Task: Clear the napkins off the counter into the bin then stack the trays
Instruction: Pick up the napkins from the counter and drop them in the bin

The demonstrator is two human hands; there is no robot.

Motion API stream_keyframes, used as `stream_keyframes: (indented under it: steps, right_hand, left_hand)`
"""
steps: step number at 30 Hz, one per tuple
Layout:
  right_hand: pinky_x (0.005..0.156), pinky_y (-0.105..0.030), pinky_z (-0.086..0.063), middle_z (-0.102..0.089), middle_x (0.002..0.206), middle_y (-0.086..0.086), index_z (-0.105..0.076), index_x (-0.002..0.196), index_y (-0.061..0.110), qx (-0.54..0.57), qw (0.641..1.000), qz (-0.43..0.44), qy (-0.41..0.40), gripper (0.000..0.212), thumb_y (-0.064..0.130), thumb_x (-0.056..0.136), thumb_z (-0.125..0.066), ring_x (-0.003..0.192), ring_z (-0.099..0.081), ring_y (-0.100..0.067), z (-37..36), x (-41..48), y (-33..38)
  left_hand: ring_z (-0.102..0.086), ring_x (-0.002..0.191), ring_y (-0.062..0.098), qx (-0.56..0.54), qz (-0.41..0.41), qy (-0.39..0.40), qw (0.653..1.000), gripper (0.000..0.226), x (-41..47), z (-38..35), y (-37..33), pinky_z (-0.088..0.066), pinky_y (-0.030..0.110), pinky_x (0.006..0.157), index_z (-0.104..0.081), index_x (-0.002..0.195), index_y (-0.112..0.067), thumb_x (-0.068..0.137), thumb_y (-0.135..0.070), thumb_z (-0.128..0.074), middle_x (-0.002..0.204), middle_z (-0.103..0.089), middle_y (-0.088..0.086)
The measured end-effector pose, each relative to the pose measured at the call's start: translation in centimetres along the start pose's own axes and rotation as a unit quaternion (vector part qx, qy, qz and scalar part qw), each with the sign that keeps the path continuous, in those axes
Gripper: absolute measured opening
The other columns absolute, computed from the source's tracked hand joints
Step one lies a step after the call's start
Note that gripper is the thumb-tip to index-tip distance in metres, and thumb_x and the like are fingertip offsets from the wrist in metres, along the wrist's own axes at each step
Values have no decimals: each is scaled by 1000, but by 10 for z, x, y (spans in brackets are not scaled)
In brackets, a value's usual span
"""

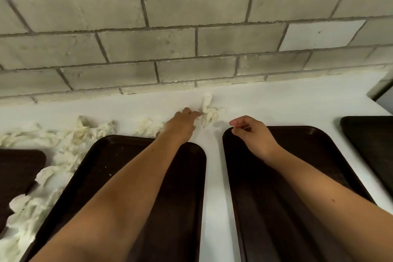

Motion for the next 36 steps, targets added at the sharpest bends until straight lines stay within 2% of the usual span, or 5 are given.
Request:
stream_keyframes:
  steps: [9,16,22,28,36]
  right_hand:
    - [80,-22,-48,-61,107,4,-65,108,26,0,1000,-12,-7,18,20,92,-59,93,-60,-13,-13,11,-8]
    - [99,-41,-44,-34,144,10,-45,136,39,-245,959,142,11,51,23,89,-58,121,-48,-20,-44,41,30]
    - [99,-41,-33,-37,147,7,-35,144,38,-416,901,104,70,54,46,93,-50,127,-41,-23,-70,70,22]
    - [88,-33,-44,-52,120,-7,-58,113,10,-351,929,90,79,26,27,94,-54,111,-50,-26,-84,72,19]
    - [65,-30,-38,-53,92,-5,-46,111,6,-184,977,104,7,20,22,103,-37,76,-54,-22,-66,43,48]
  left_hand:
    - [-53,111,24,-36,59,-46,997,16,-2,1,18,-43,32,90,-61,110,-11,98,-12,-51,117,-57,7]
    - [-58,100,23,-122,43,-124,984,11,-14,14,23,-37,25,77,-56,107,-8,99,-14,-50,111,-57,6]
    - [-58,77,22,-182,17,-121,976,3,-23,23,19,-44,32,66,-43,98,-15,100,-14,-43,97,-63,5]
    - [-57,78,17,-303,74,-145,939,23,-35,26,33,-42,26,65,-48,121,-11,105,-19,-34,101,-58,2]
    - [-52,54,17,-293,123,-179,931,58,-60,52,37,-39,29,65,-44,64,-14,103,-49,-20,58,-48,-2]
Point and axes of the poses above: each hand's wrist, its own x-axis towards the middle knuckle, its own z-axis out of the back of the hand, y = z × x, the point moved 9 cm from there along x, towards the middle knuckle
